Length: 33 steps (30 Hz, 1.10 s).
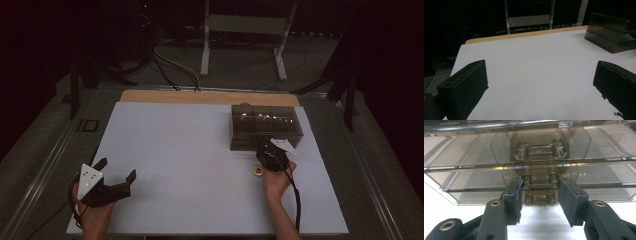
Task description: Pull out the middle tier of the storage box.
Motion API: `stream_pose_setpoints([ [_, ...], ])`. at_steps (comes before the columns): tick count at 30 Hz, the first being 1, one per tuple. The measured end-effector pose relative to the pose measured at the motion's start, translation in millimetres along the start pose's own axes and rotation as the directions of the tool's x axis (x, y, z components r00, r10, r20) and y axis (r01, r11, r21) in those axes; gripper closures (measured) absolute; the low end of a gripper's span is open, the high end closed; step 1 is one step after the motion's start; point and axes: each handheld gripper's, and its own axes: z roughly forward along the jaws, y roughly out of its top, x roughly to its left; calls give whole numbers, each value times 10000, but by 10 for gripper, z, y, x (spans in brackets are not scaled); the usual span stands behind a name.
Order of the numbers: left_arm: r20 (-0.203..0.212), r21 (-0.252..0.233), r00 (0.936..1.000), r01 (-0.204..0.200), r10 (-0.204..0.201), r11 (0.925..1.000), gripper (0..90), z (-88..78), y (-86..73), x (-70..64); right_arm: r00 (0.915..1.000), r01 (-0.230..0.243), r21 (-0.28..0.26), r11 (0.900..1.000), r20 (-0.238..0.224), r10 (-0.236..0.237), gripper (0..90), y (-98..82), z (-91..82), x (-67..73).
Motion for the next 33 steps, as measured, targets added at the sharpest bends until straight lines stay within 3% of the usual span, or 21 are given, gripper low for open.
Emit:
stream_pose_setpoints([
  [24, 9, 0, 10000, 12, -12, 10000, 9, 3, 1, 0, 10000, -53, -13, 10000, -69, 53, 562, -6, -5, -11],
  [33, 8, -4, 10000, 6, -6, 10000, 9, 1, 2, -2, 10000, -42, 160, 9999, -7, 42, 562, -38, -99, -4],
])
